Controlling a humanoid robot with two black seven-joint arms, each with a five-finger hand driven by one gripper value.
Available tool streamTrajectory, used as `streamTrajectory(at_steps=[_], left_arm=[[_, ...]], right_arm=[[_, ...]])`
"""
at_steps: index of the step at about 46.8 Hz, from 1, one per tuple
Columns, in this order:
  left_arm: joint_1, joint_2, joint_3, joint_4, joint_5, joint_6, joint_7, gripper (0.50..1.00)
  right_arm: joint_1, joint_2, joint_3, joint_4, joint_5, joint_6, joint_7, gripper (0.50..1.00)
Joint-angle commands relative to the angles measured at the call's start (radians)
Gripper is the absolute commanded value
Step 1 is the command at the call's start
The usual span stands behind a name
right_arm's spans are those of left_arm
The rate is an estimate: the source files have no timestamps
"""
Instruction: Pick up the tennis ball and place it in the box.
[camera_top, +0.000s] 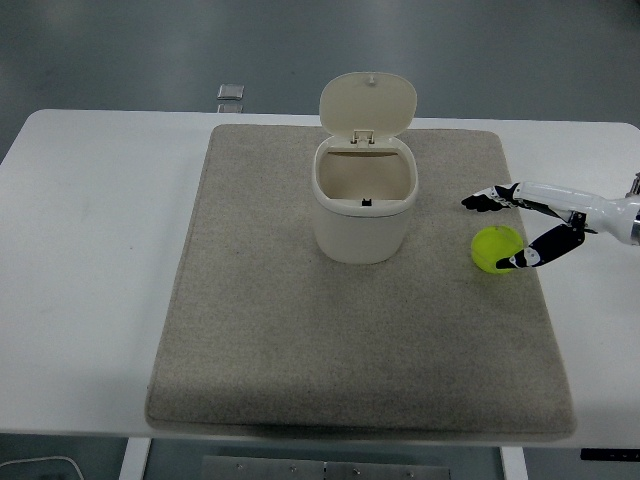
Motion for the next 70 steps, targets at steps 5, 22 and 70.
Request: streamTrajectory(at_steps=[5, 22, 70], left_arm=[[0.000, 0.000, 0.000, 0.000, 0.000, 0.000, 0.000, 0.992], [0.000, 0.000, 0.000, 0.002, 0.000, 0.000, 0.000, 0.992], [0.000, 0.000, 0.000, 0.000, 0.000, 0.000, 0.000, 0.992]], right_arm=[[-0.010, 0.004, -0.035, -0.001, -0.060, -0.092, 0.016, 0.911], [-0.013, -0.002, -0.058, -0.002, -0.105, -0.120, 0.036, 0.903], [-0.012, -0.007, -0.064, -0.004, -0.109, -0.132, 0.061, 0.752]])
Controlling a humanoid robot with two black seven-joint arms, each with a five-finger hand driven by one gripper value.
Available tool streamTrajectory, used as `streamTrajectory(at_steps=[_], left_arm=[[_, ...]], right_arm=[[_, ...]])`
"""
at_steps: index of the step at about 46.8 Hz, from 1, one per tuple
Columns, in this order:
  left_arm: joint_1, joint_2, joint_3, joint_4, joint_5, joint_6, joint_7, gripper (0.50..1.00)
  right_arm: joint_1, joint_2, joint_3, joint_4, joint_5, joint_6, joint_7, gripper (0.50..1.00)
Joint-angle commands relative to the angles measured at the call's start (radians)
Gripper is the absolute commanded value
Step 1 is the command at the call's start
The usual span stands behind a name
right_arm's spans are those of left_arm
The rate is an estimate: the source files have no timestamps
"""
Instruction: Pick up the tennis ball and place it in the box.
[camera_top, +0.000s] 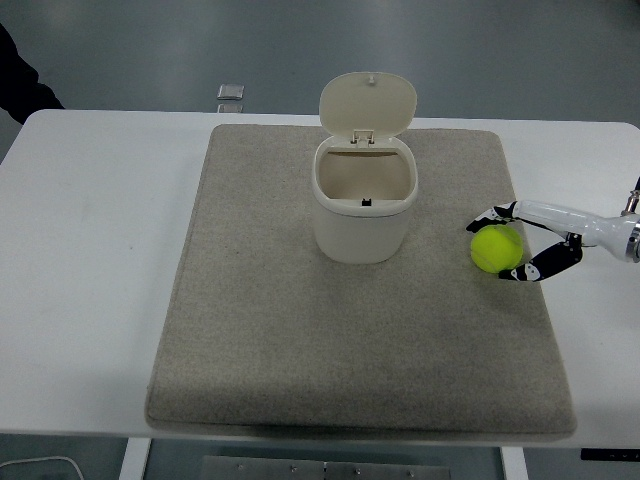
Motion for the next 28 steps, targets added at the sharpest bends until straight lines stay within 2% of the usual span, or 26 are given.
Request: streamTrajectory(at_steps=[1, 4, 13, 22, 28], left_arm=[[0.000, 0.000, 0.000, 0.000, 0.000, 0.000, 0.000, 0.992], [0.000, 0.000, 0.000, 0.000, 0.000, 0.000, 0.000, 0.992], [0.000, 0.000, 0.000, 0.000, 0.000, 0.000, 0.000, 0.992], [0.000, 0.000, 0.000, 0.000, 0.000, 0.000, 0.000, 0.992], [0.000, 0.000, 0.000, 0.000, 0.000, 0.000, 0.000, 0.992]], right_arm=[[0.000, 0.000, 0.000, 0.000, 0.001, 0.002, 0.003, 0.730], [0.000, 0.000, 0.000, 0.000, 0.001, 0.003, 0.005, 0.691], [0.000, 0.000, 0.000, 0.000, 0.001, 0.003, 0.013, 0.637], [0.003, -0.001, 0.005, 0.000, 0.005, 0.006, 0.033, 0.507], [0.011, -0.003, 0.015, 0.002, 0.008, 0.012, 0.085, 0.500]])
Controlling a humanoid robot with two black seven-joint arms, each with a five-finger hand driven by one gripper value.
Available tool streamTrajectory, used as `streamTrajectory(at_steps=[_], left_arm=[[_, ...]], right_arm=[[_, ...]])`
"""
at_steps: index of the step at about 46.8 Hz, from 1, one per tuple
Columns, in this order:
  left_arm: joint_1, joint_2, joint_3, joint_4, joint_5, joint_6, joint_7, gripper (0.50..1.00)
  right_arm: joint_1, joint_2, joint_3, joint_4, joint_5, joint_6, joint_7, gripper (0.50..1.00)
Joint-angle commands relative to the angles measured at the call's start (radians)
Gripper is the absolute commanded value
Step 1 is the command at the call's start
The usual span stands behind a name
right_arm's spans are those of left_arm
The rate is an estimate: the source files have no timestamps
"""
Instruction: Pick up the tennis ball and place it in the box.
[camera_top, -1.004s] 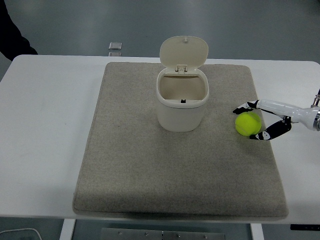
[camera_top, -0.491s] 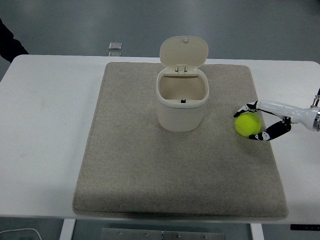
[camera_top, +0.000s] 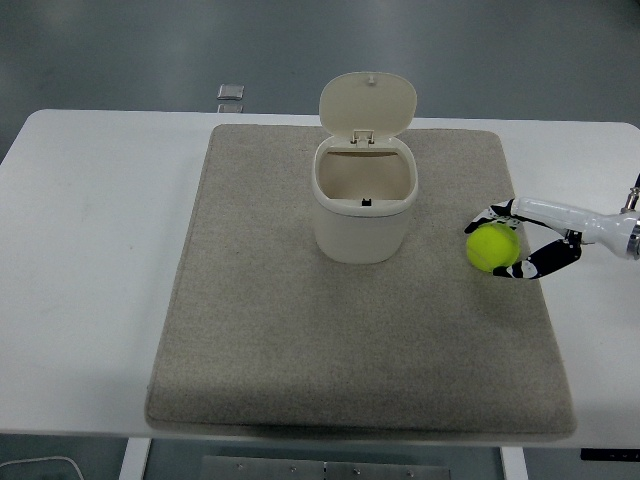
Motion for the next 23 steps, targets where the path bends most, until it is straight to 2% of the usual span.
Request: streamTrajectory(at_steps=[1, 9, 23], left_arm=[[0.000, 0.000, 0.000, 0.000, 0.000, 0.000, 0.000, 0.992], [0.000, 0.000, 0.000, 0.000, 0.000, 0.000, 0.000, 0.992], [0.000, 0.000, 0.000, 0.000, 0.000, 0.000, 0.000, 0.992]], right_arm=[[0.004, -0.002, 0.007, 0.001, 0.001, 0.002, 0.040, 0.500], [0.005, -0.011, 0.010, 0.038, 0.002, 0.017, 0.086, 0.500], [0.051, -0.011, 0.053, 0.084, 0.007, 0.051, 0.086, 0.500]])
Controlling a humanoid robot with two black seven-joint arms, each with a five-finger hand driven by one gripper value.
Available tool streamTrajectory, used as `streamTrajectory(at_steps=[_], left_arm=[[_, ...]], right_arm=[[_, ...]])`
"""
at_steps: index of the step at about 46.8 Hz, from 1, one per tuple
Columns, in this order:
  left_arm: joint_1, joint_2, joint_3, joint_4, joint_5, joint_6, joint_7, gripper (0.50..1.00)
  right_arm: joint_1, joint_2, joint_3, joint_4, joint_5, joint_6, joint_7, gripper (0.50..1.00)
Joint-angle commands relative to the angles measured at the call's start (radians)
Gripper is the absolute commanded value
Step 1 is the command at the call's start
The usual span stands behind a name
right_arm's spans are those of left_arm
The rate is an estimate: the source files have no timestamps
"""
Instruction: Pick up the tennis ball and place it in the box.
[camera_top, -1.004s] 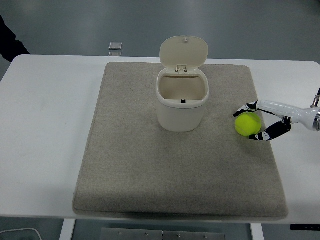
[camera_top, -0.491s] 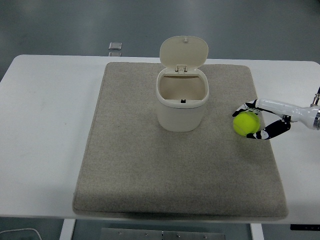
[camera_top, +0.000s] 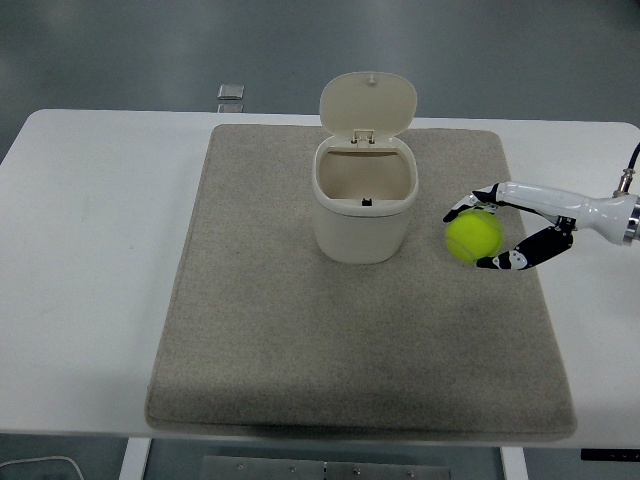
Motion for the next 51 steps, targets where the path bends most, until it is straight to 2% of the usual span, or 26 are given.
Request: streamTrajectory(at_steps=[1, 9, 16, 22, 26, 30, 46, 51], left_arm=[[0.000, 0.000, 0.000, 0.000, 0.000, 0.000, 0.000, 0.992], [0.000, 0.000, 0.000, 0.000, 0.000, 0.000, 0.000, 0.992], [0.000, 0.000, 0.000, 0.000, 0.000, 0.000, 0.000, 0.992], [0.000, 0.000, 0.000, 0.000, 0.000, 0.000, 0.000, 0.992], [0.000, 0.000, 0.000, 0.000, 0.000, 0.000, 0.000, 0.992], [0.000, 0.000, 0.000, 0.000, 0.000, 0.000, 0.000, 0.992], [0.000, 0.000, 0.000, 0.000, 0.000, 0.000, 0.000, 0.992], [0.000, 0.000, 0.000, 0.000, 0.000, 0.000, 0.000, 0.992]], right_arm=[[0.015, 0.003, 0.019, 0.001, 0.001, 0.023, 0.000, 0.500], [0.044, 0.007, 0.048, 0.002, 0.003, 0.046, 0.000, 0.500], [0.058, 0.017, 0.103, 0.002, 0.010, 0.112, 0.000, 0.500], [0.059, 0.043, 0.165, 0.014, 0.016, 0.159, 0.000, 0.500], [0.062, 0.066, 0.194, 0.024, 0.050, 0.170, 0.000, 0.500], [0.102, 0.092, 0.194, 0.027, 0.084, 0.181, 0.000, 0.500], [0.122, 0.236, 0.189, 0.007, 0.102, 0.170, 0.000, 0.500], [0.121, 0.274, 0.185, -0.021, 0.104, 0.133, -0.013, 0.500]])
